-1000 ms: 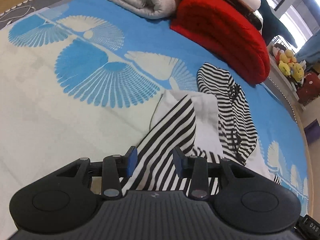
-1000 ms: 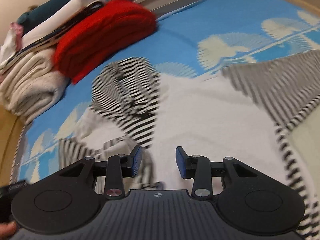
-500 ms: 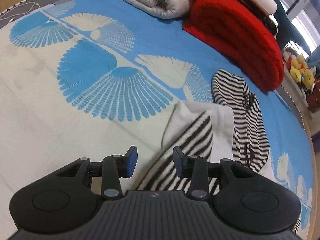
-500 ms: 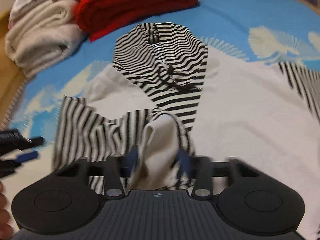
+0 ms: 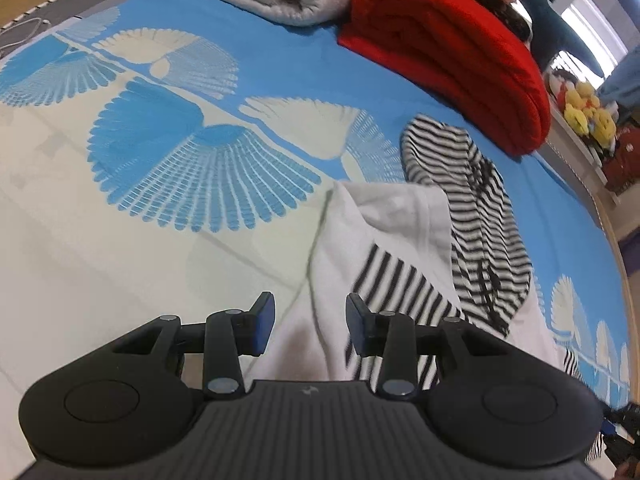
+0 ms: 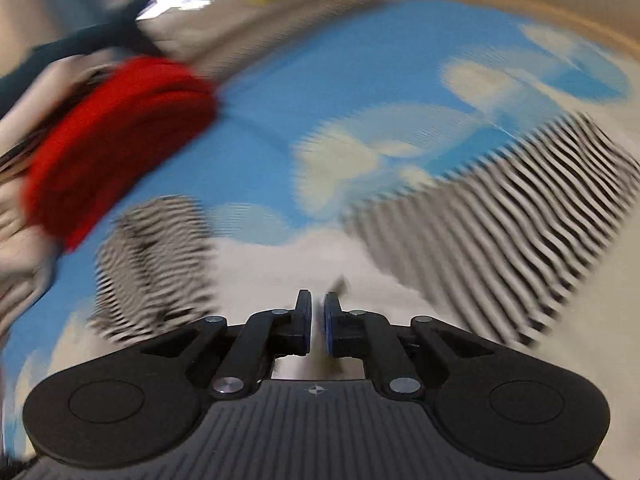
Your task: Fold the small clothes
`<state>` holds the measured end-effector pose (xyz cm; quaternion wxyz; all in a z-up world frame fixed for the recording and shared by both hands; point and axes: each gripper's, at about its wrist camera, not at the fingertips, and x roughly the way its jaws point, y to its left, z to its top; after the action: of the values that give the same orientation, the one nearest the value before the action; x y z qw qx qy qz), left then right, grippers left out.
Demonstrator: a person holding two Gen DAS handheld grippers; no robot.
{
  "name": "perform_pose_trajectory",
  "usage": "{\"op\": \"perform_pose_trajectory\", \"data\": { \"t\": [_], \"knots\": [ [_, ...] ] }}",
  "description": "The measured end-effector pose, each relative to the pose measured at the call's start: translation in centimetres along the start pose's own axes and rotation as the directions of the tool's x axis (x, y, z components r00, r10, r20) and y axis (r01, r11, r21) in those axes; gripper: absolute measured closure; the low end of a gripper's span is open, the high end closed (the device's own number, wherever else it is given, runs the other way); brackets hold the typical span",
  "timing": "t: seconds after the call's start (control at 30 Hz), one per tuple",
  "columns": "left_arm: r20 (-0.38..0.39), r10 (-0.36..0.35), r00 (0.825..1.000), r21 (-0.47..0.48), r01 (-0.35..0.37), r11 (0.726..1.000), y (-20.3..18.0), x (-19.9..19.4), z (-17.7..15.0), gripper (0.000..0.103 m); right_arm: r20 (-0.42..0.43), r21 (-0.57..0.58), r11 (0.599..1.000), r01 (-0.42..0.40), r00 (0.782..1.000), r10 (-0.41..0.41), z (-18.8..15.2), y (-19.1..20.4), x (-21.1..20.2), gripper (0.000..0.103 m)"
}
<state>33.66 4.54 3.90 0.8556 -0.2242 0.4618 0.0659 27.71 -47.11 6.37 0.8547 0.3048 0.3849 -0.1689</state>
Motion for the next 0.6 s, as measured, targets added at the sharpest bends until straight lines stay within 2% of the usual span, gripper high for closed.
{"op": "perform_pose_trajectory", "data": {
  "t": [0.1,0.13,0.23,0.37,0.47,0.6],
  "knots": [
    [-0.035,-0.027,0.999,0.04,0.028,0.999,-0.9,0.5,-0.6,0.061,-0.013,0.051,0.999,-0.009,1.0,0.01,0.0,-1.2,-0.2,0.058],
    [-0.048,-0.036,0.998,0.052,0.039,0.998,-1.2,0.7,-0.8,0.061,-0.032,0.052,0.998,-0.018,0.999,0.02,-0.2,-1.2,-0.1,0.056],
    [-0.098,-0.069,0.993,0.104,0.079,0.991,-2.2,1.5,-1.7,0.061,-0.136,0.081,0.997,-0.021,0.99,0.032,-1.3,-1.3,1.2,0.053],
    [-0.166,-0.113,0.98,0.118,0.134,0.984,-2.9,2.4,-2.8,0.061,-0.261,0.156,0.984,0.081,0.965,-0.038,-3.0,-2.7,2.9,0.053],
    [-0.21,-0.129,0.969,0.115,0.155,0.981,-3.2,3.1,-3.4,0.061,-0.293,0.195,0.973,0.124,0.954,-0.063,-3.8,-3.3,3.4,0.053],
    [-0.242,-0.084,0.967,0.144,0.122,0.982,-3.4,3.9,-4.5,0.061,-0.29,0.186,0.972,0.142,0.953,-0.084,-4.1,-3.3,3.7,0.054]
  ]
}}
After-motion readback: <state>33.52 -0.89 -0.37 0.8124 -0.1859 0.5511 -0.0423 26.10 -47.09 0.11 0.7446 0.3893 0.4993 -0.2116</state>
